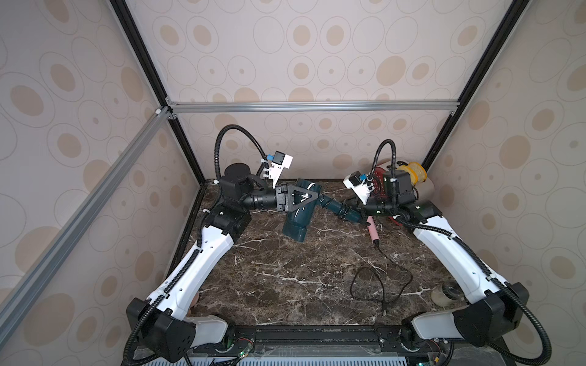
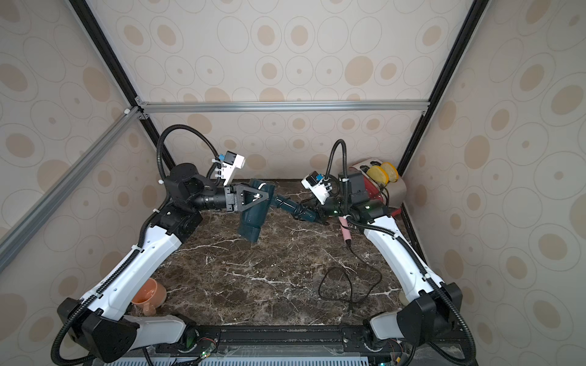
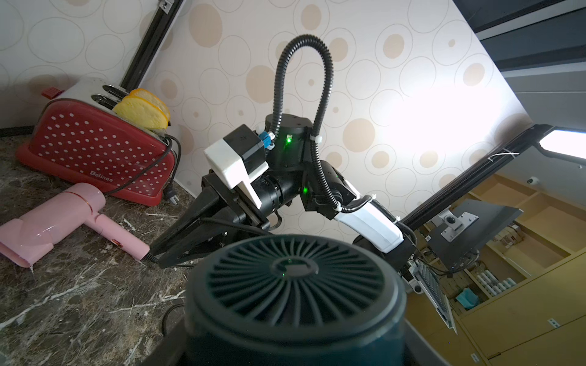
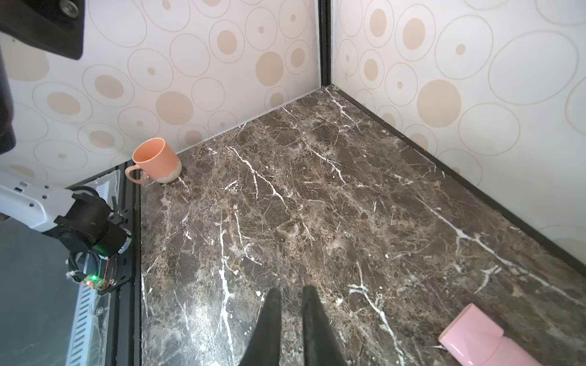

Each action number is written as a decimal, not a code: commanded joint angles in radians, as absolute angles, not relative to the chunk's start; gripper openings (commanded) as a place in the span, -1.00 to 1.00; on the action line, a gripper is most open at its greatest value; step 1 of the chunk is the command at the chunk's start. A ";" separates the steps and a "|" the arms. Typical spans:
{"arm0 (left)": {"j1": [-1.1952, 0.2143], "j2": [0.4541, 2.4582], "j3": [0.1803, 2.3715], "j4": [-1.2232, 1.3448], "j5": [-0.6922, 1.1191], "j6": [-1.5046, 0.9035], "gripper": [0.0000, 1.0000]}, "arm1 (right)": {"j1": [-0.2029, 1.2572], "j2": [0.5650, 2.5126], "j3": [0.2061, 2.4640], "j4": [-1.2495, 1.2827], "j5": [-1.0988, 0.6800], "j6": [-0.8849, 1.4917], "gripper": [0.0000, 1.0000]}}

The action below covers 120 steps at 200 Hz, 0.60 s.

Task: Wrap the cord around the hair dryer
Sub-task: Wrap the power cord around the hair dryer.

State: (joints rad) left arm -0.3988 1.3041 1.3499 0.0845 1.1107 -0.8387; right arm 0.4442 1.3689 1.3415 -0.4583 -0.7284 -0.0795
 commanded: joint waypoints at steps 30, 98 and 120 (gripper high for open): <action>-0.361 1.325 1.377 0.504 0.871 -0.925 -1.00 | 0.466 1.331 1.227 -0.317 -0.831 0.081 -1.00; -0.369 1.320 1.461 0.203 1.032 -0.750 -1.00 | 0.441 1.337 1.380 -0.535 -0.597 -0.021 -0.37; -0.371 1.289 1.438 0.012 1.049 -0.618 -1.00 | 0.434 1.370 1.480 -0.669 -0.548 -0.061 -0.28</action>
State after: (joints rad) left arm -0.3885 1.3434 1.3983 0.1551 1.1004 -0.8276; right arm 0.4370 1.3506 1.3804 -0.4812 -0.6048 0.0067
